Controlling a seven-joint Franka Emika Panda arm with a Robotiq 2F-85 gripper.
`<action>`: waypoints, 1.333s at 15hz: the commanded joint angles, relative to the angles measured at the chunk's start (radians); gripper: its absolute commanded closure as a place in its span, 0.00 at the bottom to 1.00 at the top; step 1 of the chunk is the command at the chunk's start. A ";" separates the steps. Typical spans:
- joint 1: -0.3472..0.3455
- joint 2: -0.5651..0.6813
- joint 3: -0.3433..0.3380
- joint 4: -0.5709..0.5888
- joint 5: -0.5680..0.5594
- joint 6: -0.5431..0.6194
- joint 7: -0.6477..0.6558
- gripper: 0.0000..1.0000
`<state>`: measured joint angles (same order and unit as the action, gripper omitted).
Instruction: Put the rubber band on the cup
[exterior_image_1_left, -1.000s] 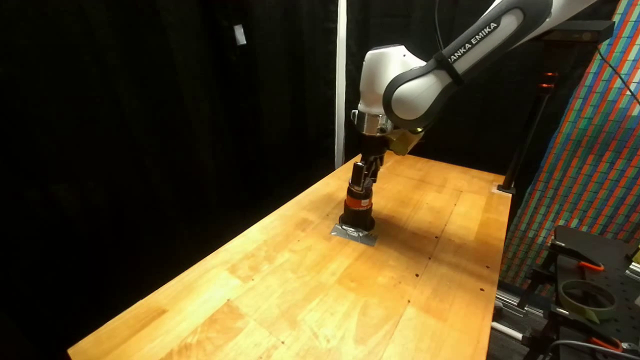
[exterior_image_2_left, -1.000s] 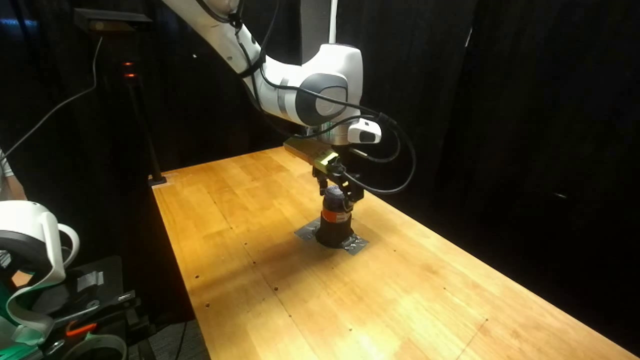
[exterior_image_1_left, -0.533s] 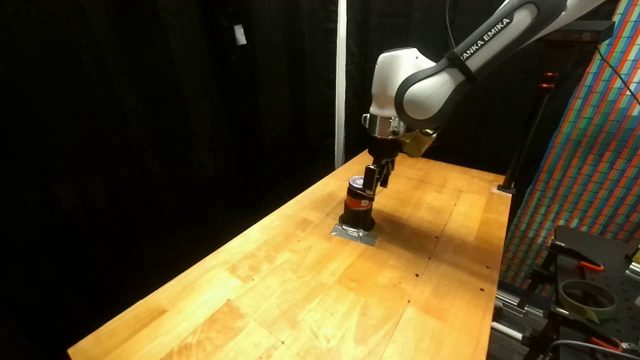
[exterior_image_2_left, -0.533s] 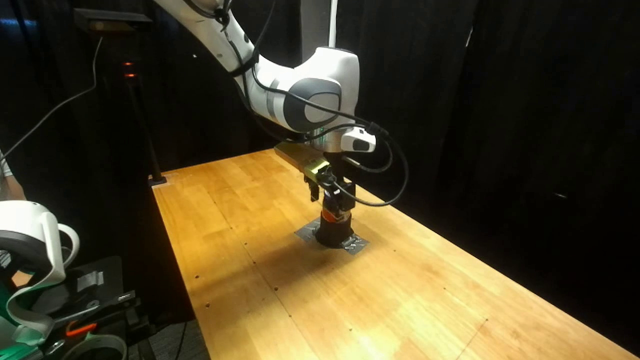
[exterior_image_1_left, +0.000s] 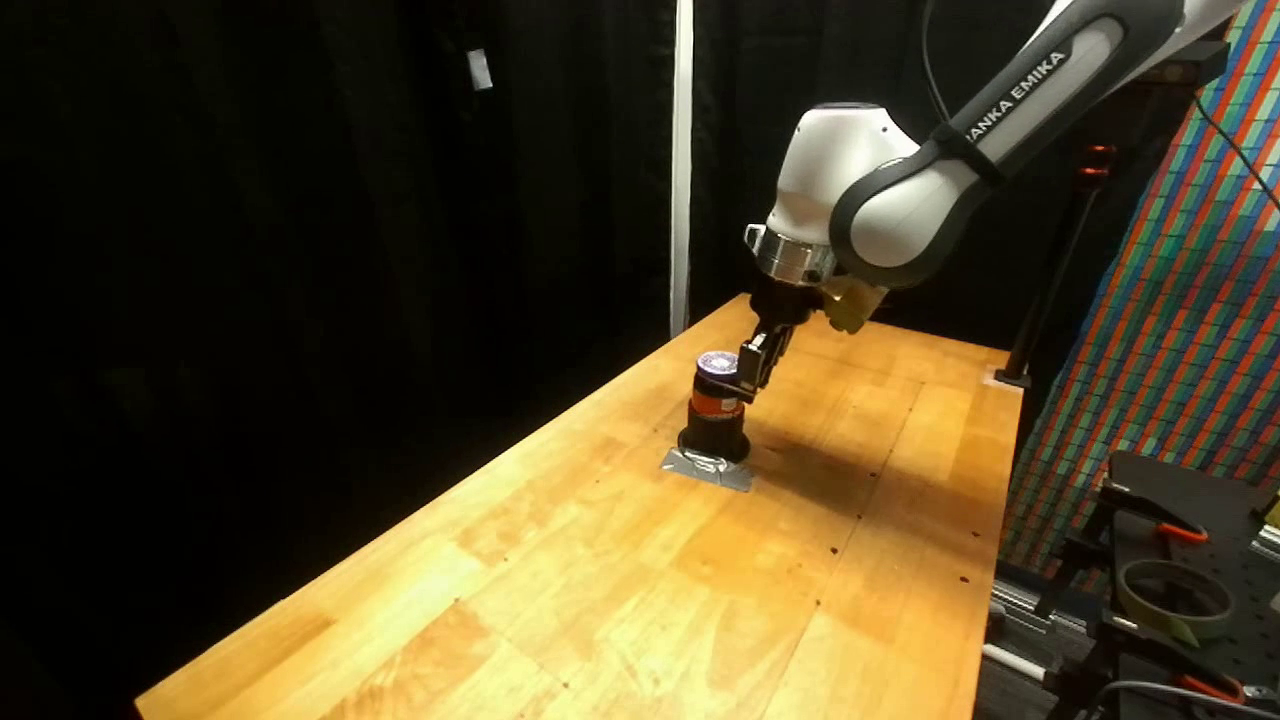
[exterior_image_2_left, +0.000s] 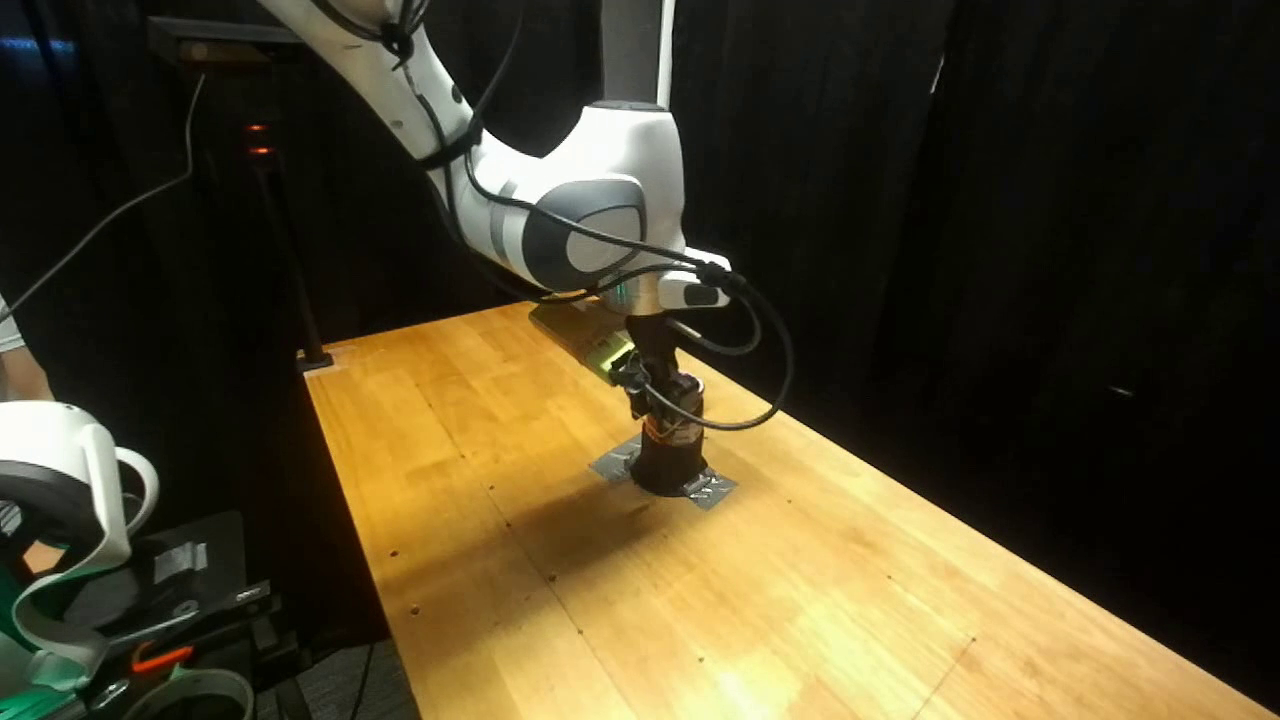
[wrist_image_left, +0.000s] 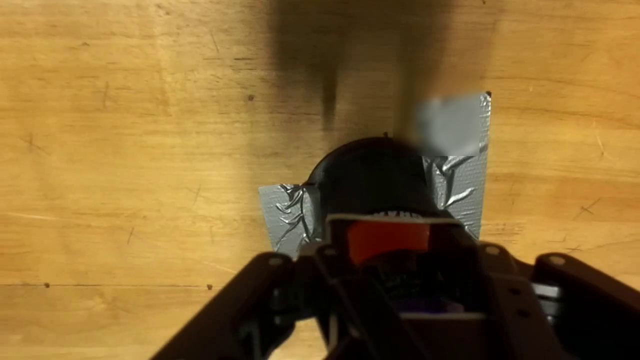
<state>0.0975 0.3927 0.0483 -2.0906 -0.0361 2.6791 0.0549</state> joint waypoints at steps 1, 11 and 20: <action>0.026 -0.116 -0.035 -0.187 -0.046 0.189 0.047 0.82; 0.345 -0.089 -0.418 -0.438 -0.015 0.950 0.182 0.88; 0.048 -0.071 -0.031 -0.483 0.035 1.101 0.166 0.90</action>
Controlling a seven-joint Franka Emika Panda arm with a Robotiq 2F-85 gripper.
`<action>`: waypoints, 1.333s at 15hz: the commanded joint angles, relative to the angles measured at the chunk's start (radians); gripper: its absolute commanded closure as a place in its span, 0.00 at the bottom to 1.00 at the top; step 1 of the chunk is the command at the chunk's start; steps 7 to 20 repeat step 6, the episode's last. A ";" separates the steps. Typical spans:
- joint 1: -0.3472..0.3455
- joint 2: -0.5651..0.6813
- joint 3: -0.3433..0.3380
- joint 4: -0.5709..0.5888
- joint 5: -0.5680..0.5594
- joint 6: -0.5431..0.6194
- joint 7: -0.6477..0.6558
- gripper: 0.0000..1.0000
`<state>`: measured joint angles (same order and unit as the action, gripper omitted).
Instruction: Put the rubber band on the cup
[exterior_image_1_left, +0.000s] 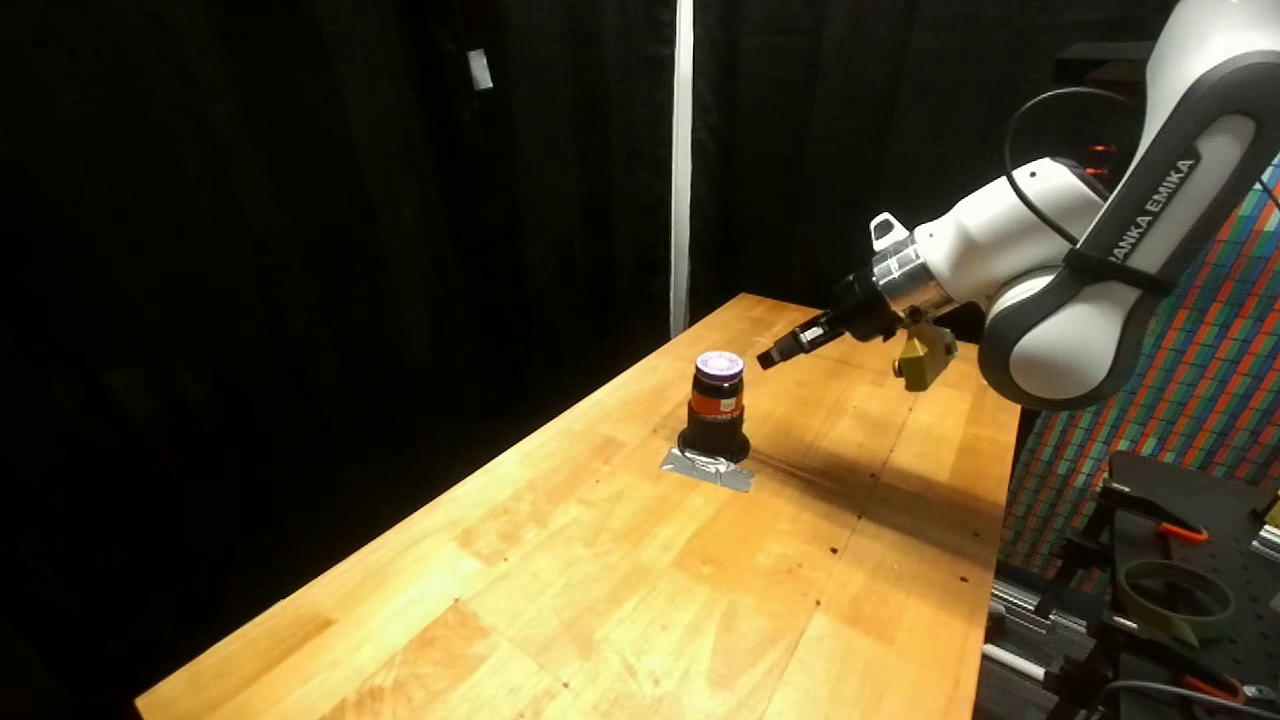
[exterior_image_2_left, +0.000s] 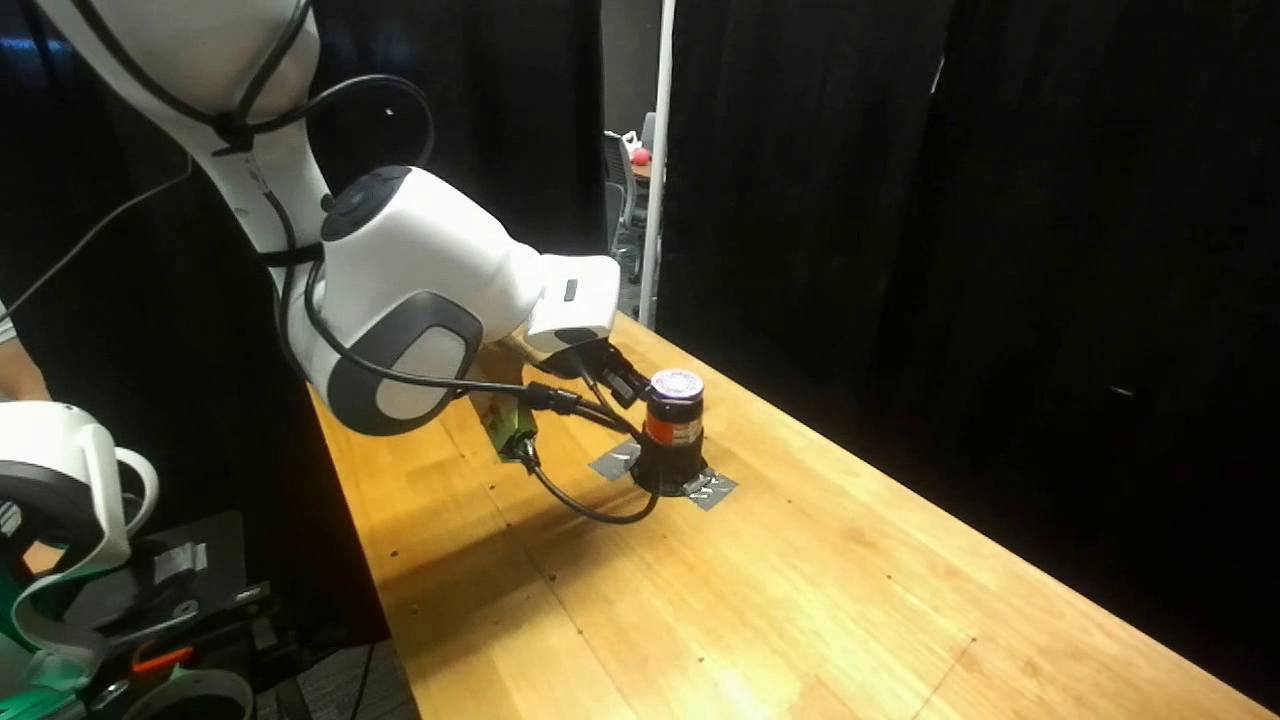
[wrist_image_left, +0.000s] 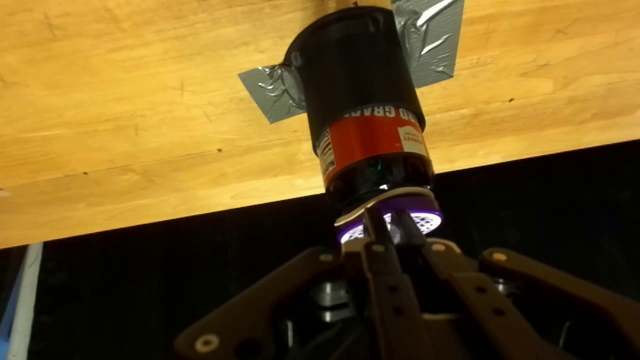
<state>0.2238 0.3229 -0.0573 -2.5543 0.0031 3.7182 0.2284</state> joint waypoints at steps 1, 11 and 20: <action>-0.094 0.004 0.090 -0.020 0.002 0.072 -0.010 0.88; -0.135 0.007 0.130 -0.010 0.014 0.018 -0.018 0.66; -0.135 0.007 0.130 -0.010 0.014 0.018 -0.018 0.66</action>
